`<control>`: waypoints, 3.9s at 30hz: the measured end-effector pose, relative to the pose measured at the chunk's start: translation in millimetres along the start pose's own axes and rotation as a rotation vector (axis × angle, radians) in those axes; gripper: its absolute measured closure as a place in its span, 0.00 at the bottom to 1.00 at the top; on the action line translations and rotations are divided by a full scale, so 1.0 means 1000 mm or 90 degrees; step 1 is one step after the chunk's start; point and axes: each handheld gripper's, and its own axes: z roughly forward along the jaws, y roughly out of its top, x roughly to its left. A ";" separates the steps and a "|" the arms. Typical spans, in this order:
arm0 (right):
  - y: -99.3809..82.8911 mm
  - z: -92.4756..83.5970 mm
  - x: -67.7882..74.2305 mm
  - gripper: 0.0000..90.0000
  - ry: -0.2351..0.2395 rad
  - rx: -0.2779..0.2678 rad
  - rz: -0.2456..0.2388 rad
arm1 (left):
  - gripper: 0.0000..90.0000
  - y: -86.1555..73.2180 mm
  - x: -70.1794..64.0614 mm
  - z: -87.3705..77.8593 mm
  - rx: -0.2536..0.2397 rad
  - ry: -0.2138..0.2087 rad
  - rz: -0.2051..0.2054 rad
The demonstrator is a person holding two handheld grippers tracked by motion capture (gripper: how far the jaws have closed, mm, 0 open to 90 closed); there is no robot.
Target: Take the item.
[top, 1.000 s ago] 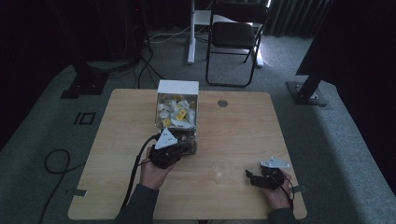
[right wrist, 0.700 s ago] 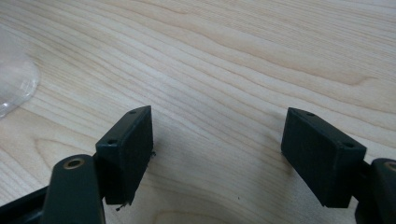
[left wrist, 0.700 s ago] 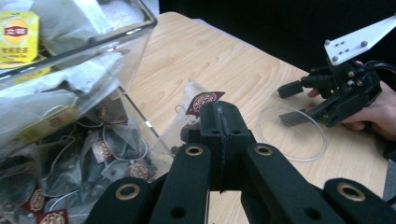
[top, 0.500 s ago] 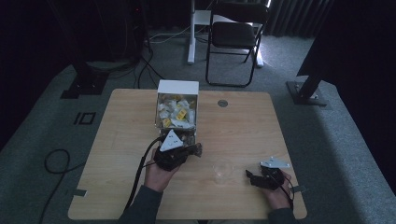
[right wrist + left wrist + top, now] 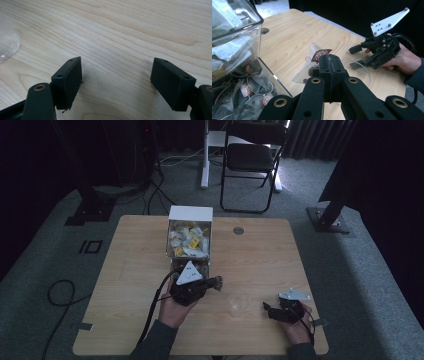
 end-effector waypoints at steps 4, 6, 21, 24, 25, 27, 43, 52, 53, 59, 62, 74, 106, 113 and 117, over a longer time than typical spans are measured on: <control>0.000 0.000 0.000 0.28 0.000 0.000 0.000 | 1.00 -0.001 -0.003 0.001 0.001 -0.005 0.001; 0.000 0.000 0.000 0.28 0.000 0.000 0.000 | 1.00 -0.001 -0.005 0.002 0.003 -0.009 0.003; 0.000 0.000 0.000 0.28 0.000 0.000 0.000 | 1.00 -0.002 -0.017 0.014 0.012 -0.033 0.013; 0.000 0.000 0.000 0.28 0.000 0.000 0.000 | 1.00 -0.002 -0.019 0.016 0.013 -0.037 0.015; 0.000 0.000 0.000 0.28 0.000 0.000 0.000 | 1.00 -0.002 -0.019 0.016 0.013 -0.037 0.015; 0.000 0.000 0.000 0.28 0.000 0.000 0.000 | 1.00 -0.002 -0.021 0.018 0.014 -0.041 0.018; 0.000 0.000 0.000 0.28 0.000 0.000 0.001 | 1.00 -0.001 -0.030 0.029 0.019 -0.059 0.026; 0.000 0.000 0.000 0.28 0.000 0.000 0.001 | 1.00 0.000 -0.034 0.033 0.020 -0.068 0.026; 0.000 0.000 0.000 0.28 0.000 0.000 0.001 | 1.00 0.000 -0.035 0.034 0.021 -0.069 0.028; 0.000 0.000 0.000 0.28 0.000 -0.001 0.000 | 1.00 0.000 -0.038 0.037 0.024 -0.074 0.031; 0.000 0.000 0.000 0.28 0.000 -0.001 0.000 | 1.00 0.000 -0.039 0.039 0.026 -0.077 0.033; 0.000 0.000 0.000 0.28 0.000 -0.001 0.000 | 1.00 -0.001 -0.045 0.048 0.033 -0.086 0.035; 0.000 0.000 0.000 0.28 0.000 -0.001 0.000 | 0.44 -0.004 -0.021 0.029 0.004 -0.029 -0.005; 0.000 0.000 0.000 0.28 0.000 0.000 0.000 | 0.44 -0.012 -0.011 0.019 -0.002 -0.009 -0.019; 0.000 0.000 0.000 0.28 0.000 0.000 0.000 | 0.44 -0.017 -0.005 0.014 -0.002 0.002 -0.026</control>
